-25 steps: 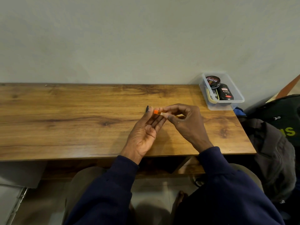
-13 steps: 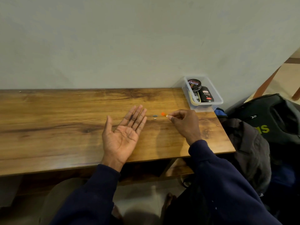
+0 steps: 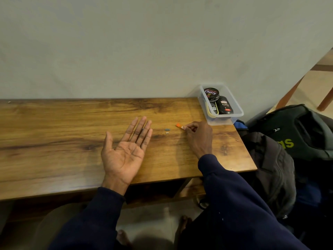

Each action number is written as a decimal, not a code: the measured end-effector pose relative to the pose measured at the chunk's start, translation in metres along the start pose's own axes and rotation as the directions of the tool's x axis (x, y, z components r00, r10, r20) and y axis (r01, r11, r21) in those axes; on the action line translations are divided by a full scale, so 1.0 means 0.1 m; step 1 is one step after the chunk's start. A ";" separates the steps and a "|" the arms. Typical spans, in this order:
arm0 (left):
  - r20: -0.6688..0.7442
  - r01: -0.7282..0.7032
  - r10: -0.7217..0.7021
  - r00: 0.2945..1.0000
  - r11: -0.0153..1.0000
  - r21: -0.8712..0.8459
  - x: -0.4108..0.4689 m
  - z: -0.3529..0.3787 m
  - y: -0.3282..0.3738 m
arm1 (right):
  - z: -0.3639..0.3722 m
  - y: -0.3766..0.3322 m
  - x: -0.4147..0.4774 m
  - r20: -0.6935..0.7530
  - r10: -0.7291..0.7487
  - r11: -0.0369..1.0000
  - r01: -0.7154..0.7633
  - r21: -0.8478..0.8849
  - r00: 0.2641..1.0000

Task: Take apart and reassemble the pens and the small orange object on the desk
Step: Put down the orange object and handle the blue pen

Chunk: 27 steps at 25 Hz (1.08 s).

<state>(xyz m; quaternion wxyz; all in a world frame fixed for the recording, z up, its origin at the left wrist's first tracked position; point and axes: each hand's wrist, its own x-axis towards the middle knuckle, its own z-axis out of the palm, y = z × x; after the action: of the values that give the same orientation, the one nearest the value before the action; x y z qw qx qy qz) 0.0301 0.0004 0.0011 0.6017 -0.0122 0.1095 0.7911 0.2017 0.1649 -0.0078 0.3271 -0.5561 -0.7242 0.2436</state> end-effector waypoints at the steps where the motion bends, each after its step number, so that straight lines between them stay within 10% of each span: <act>1: -0.001 -0.003 0.003 1.000 1.000 0.003 0.00 -0.01 0.01 | 0.00 0.01 0.00 -0.001 -0.006 1.000 0.006 -0.005 1.000; 10: 0.047 0.028 -0.027 0.999 1.000 -0.005 0.00 -0.01 0.02 | -0.11 -0.09 -0.08 -0.102 0.040 0.998 -0.034 0.060 0.994; 14: 0.098 0.067 -0.067 0.993 0.998 0.003 -0.01 0.02 0.02 | -0.23 -0.35 -0.30 -0.073 -0.160 0.942 0.175 0.287 0.984; 20: 0.107 0.106 -0.115 0.988 0.991 0.085 -0.02 0.05 0.01 | -0.19 -0.72 -0.64 0.259 -0.582 0.809 0.520 0.273 0.771; 27: -0.005 0.133 -0.135 0.991 0.969 0.209 -0.06 0.06 0.01 | -0.11 -0.90 -0.70 0.433 -0.655 0.733 0.660 0.165 0.619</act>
<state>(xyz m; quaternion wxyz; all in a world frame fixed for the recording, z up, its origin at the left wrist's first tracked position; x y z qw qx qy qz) 0.0312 -0.0044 0.0085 0.6523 0.0472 0.1880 0.7328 0.1637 0.0734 0.0501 0.2079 -0.1794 -0.9341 0.2282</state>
